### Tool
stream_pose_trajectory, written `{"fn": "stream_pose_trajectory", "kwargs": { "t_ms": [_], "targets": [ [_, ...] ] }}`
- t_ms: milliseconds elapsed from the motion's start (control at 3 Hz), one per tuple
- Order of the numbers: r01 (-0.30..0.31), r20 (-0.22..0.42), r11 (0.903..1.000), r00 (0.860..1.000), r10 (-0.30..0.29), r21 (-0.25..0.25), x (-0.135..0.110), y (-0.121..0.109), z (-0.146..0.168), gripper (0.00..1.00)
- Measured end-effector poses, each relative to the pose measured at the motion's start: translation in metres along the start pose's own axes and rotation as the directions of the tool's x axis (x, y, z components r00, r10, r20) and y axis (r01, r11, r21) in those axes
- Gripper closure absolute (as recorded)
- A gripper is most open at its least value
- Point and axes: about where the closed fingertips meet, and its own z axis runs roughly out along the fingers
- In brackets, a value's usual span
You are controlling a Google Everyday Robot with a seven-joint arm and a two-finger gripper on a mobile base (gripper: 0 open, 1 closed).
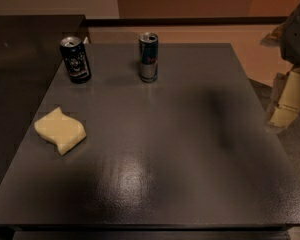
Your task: Knock redbull can over
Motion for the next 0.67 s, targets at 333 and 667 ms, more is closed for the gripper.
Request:
{"fn": "stream_pose_trajectory", "kwargs": {
  "t_ms": [333, 667],
  "targets": [
    [0.000, 0.000, 1.0000, 1.000, 0.000, 0.000, 0.0000, 0.0000, 0.0000, 0.00],
    [-0.010, 0.023, 0.9998, 1.000, 0.010, 0.018, -0.0058, -0.0028, 0.0005, 0.00]
  ]
}}
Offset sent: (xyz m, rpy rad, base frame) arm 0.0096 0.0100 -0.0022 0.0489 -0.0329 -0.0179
